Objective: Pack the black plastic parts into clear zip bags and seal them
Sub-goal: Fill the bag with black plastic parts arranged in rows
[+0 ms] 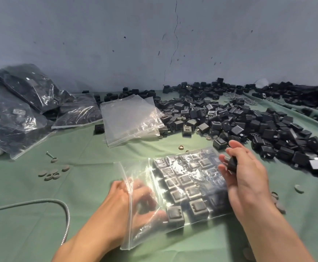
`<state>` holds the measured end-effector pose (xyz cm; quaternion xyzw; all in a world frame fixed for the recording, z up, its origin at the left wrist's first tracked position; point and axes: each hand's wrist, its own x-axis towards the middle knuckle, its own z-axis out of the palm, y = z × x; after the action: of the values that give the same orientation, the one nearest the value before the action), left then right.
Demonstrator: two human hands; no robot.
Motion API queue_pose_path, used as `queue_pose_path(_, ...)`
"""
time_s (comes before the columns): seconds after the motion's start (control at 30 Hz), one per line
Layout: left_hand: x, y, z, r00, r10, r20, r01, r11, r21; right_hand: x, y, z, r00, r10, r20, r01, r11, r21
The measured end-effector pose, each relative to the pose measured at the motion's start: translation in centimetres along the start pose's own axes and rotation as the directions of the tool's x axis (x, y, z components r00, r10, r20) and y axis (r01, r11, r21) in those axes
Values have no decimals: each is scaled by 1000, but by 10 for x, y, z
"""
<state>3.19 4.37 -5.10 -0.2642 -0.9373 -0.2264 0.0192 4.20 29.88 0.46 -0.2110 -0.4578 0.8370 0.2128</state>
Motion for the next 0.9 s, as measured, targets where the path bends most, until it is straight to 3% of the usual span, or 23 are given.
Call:
queue_pose_path(0.27, 14, 14, 9, 999, -13, -47, 12, 1000, -25, 9, -4, 6, 994, 103, 23, -105, 987, 118)
queue_pose_path(0.4, 15, 12, 16, 992, -106, -71, 91, 977, -191, 17, -7, 8, 994, 102, 33, -105, 986, 132)
queue_pose_path(0.53, 12, -21, -5, 960, -189, -207, 163, 977, -135, 22, -7, 6, 975, 213, 55, -220, 938, 267)
queue_pose_path(0.63, 11, -43, -21, 826, -345, -445, 261, 935, -240, 26, -9, 4, 957, 275, 89, -287, 867, 407)
queue_pose_path(0.7, 8, -51, -29, 701, -487, -521, 324, 868, -376, 29, -10, 4, 950, 287, 126, -312, 828, 466)
queue_pose_path(0.77, 10, -45, -38, 647, -537, -542, 282, 828, -484, 32, -9, 5, 944, 287, 164, -330, 800, 501)
queue_pose_path(0.83, 27, -26, -45, 673, -494, -550, 157, 822, -547, 36, -9, 6, 941, 280, 191, -339, 772, 538)
queue_pose_path(0.9, 57, 0, -49, 781, -363, -509, 49, 847, -529, 40, -7, 6, 944, 266, 197, -331, 748, 576)
